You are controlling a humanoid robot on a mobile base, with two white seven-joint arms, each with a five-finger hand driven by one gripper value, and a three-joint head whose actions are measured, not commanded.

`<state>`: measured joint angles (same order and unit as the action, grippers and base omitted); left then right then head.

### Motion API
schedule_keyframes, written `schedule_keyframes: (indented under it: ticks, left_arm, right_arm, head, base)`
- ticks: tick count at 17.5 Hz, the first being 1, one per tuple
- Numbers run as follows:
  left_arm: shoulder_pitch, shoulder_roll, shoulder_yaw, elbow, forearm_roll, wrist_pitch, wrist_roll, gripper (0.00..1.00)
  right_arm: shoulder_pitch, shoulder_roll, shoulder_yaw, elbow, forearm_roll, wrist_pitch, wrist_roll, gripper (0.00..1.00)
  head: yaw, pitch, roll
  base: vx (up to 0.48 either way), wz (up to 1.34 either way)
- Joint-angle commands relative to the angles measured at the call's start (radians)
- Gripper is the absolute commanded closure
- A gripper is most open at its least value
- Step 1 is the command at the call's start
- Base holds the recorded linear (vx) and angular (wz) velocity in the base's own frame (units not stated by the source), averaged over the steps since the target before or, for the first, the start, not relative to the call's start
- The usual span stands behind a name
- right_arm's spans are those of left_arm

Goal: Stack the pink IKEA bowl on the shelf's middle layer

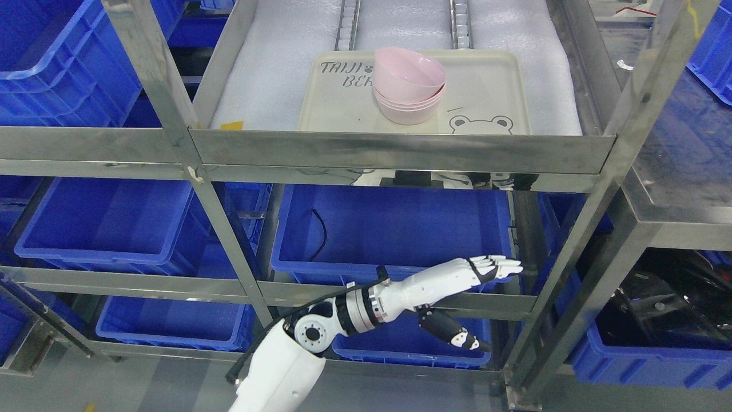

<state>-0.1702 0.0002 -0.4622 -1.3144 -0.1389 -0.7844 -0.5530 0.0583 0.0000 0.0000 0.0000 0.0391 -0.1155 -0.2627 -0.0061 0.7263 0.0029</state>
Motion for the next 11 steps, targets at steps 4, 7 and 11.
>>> schedule_keyframes:
  ticks: [4,7,11]
  left_arm:
    - [0.17,0.017,0.339,0.047,0.117,0.255,0.426,0.0]
    - [0.167,0.017,0.369,0.0,0.154,0.382,0.436,0.0]
    - [0.167,0.017,0.37,-0.019,0.159,0.404,0.458,0.0]
  right_arm:
    - [0.0,-0.017,0.003,-0.017,0.001,0.0,0.0,0.0]
    - [0.0,-0.017,0.003,-0.017,0.001,0.0,0.0,0.0]
    - [0.0,-0.017,0.003,-0.017,0.001,0.0,0.0,0.0]
  head:
    - [0.0,0.0,0.0]
    - [0.0,0.0,0.0]
    - [0.0,0.0,0.0]
  base:
    - [0.015,0.08]
    - [-0.001,0.04]
    - [0.0,0.0]
